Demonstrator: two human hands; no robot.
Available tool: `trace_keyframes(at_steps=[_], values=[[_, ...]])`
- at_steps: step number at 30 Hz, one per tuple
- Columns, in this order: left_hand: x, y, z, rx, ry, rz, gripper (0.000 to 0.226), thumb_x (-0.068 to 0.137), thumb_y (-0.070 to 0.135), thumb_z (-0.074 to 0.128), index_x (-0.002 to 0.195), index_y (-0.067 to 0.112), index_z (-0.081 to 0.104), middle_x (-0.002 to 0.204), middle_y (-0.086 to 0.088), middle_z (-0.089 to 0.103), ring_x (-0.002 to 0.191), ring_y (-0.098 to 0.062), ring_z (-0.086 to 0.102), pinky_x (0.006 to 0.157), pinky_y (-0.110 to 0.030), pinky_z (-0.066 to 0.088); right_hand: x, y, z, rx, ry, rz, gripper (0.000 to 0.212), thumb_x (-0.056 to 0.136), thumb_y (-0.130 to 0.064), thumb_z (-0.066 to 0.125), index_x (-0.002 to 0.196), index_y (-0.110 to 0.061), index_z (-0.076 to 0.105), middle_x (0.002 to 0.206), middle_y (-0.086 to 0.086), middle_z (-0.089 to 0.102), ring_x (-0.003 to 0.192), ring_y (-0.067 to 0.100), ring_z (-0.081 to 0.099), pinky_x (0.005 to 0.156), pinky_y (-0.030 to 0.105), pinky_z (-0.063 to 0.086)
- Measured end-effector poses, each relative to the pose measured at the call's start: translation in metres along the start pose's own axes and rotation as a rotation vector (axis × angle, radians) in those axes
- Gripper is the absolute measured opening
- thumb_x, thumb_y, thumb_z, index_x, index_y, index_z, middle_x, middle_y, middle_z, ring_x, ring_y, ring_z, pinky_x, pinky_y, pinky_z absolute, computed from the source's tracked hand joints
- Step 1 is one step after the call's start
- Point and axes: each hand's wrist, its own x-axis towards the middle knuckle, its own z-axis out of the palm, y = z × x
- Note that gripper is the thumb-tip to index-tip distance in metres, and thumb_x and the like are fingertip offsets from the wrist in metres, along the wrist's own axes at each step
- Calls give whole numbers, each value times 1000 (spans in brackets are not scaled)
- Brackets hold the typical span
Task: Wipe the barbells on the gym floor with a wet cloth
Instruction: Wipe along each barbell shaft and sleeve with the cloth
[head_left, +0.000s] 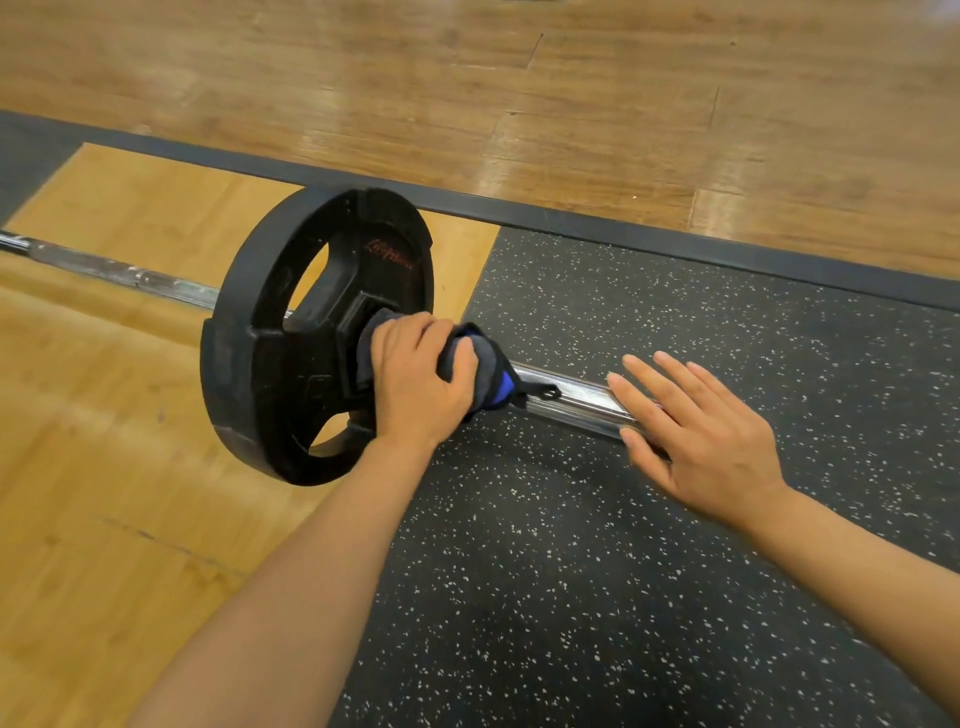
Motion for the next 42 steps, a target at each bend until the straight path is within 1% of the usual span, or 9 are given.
trace_keyframes(at_steps=[3,10,15,19,22,26,31,37,42], values=[[-11,21,8,-68,-1,60,32,91,30,53,103,7,71,103,-5,64,99,-23,55,100,-30,31,1,1,1,-6,8,-7,41,101,-36,50,134,-15,64,137,10,62,125,32,60,98,49,52],[-19,27,9,-32,-105,277,39,97,33,49,117,4,66,112,-8,63,104,-24,56,102,-37,36,-1,1,-1,-19,-2,-7,42,102,-36,49,136,-15,62,138,10,61,127,33,58,101,49,50],[-7,2,5,114,-30,21,44,97,37,41,112,4,66,117,-13,61,112,-30,54,111,-46,31,-2,2,0,-21,-11,3,43,102,-37,49,137,-15,61,139,10,60,129,32,56,102,49,49],[-9,13,12,78,35,-38,37,97,31,41,110,6,66,113,-11,60,113,-29,53,116,-47,23,1,2,1,-19,0,8,43,103,-36,47,136,-15,62,138,10,61,128,32,57,103,48,48],[-29,46,25,-12,17,63,35,96,27,44,115,6,65,114,-8,59,114,-28,53,113,-52,24,2,2,2,-6,11,8,44,103,-36,46,138,-13,60,138,9,60,128,31,57,104,47,47],[-48,76,42,-22,-49,176,41,100,30,38,126,9,63,125,-9,58,124,-28,50,117,-47,22,1,3,0,36,6,24,52,102,-37,46,142,-4,52,142,10,56,132,31,53,107,47,45],[-46,66,39,83,-61,275,51,105,39,26,130,12,60,126,-9,59,125,-26,48,115,-43,21,1,3,-2,42,-26,6,54,101,-37,45,141,-1,53,143,12,56,134,33,51,109,47,43],[-30,31,39,265,42,561,42,107,41,29,130,16,53,120,-8,63,116,-22,53,102,-38,29,0,3,-4,24,-49,7,51,101,-37,45,139,-4,57,142,10,57,133,33,52,109,47,43],[-26,35,41,148,98,571,33,108,33,29,122,12,51,112,-10,65,110,-21,51,96,-38,29,1,4,-4,17,-74,2,49,101,-36,45,137,-6,59,141,9,58,132,33,53,107,48,45]])
